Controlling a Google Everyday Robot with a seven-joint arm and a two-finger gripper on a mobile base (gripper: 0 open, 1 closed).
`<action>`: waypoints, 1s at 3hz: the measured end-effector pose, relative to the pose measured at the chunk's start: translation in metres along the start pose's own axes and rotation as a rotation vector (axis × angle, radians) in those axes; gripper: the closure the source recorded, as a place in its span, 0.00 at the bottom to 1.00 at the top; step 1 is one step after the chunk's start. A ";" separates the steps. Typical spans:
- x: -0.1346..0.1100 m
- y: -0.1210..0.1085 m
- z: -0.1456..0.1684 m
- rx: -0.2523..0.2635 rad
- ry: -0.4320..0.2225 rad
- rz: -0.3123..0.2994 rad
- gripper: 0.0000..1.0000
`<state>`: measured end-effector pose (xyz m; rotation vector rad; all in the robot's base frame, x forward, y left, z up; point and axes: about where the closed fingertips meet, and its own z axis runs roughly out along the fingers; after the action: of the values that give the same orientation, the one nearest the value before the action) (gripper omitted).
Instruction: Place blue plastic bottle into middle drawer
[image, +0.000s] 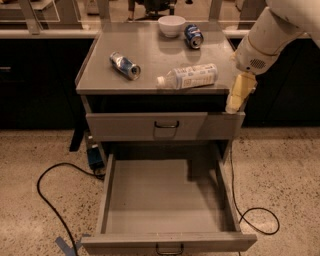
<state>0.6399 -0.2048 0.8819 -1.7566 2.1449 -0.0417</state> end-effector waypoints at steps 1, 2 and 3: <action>-0.005 -0.011 0.007 0.020 -0.004 0.001 0.00; -0.022 -0.031 0.012 0.069 -0.043 0.006 0.00; -0.036 -0.044 0.023 0.083 -0.087 0.005 0.00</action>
Offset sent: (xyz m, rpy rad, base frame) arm 0.0653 0.0299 0.0142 0.0711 -0.1576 -0.0268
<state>0.6943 -0.1755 0.8805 -1.6760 2.0561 -0.0511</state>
